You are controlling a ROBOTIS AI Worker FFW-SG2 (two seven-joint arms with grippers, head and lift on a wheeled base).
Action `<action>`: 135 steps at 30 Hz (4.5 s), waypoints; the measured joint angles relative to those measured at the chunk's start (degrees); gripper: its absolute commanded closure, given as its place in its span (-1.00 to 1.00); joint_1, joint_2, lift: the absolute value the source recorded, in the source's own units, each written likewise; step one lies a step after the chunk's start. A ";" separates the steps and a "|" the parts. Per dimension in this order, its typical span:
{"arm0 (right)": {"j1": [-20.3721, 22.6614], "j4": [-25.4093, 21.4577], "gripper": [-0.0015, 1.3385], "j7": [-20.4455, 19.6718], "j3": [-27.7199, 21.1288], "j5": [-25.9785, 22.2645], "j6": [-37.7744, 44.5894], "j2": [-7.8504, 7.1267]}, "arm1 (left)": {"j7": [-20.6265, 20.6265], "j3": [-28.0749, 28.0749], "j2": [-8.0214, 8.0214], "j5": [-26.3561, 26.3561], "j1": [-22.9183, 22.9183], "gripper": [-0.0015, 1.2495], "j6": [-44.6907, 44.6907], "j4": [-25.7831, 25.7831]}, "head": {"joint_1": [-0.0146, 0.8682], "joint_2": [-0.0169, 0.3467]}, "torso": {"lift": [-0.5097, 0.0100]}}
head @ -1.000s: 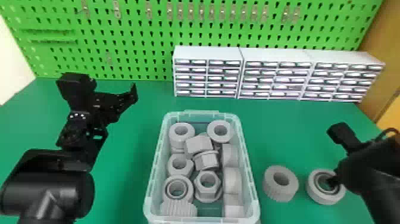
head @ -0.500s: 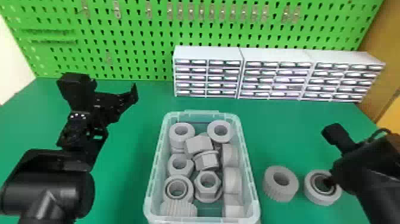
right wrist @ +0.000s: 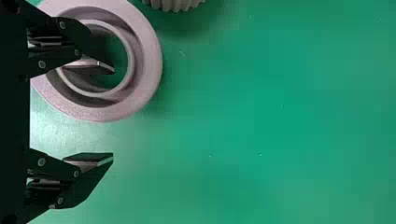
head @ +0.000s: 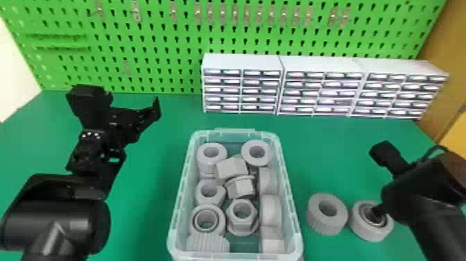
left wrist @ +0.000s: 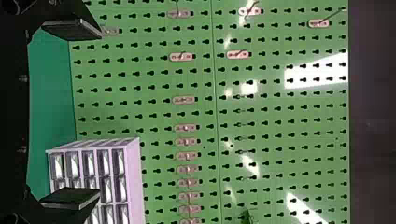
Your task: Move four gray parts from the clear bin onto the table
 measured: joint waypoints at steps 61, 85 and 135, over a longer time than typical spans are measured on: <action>-15.12 -17.25 -0.22 2.37 36.94 -3.08 10.47 4.73 | 0.00 0.32 0.01 -0.49 0.10 -0.83 0.37 0.00 | 0.59 -0.76 | 0.77; -16.23 -10.94 -0.22 -0.98 40.72 -19.39 6.26 4.28 | 0.00 0.55 -0.01 -0.70 0.02 -0.83 0.51 0.02 | 0.59 -0.76 | 0.77; -17.65 -8.01 -0.22 -19.57 47.90 -29.99 2.60 4.78 | 0.00 0.00 -0.07 -0.67 -0.26 -0.82 0.45 0.35 | 0.59 -0.76 | 0.77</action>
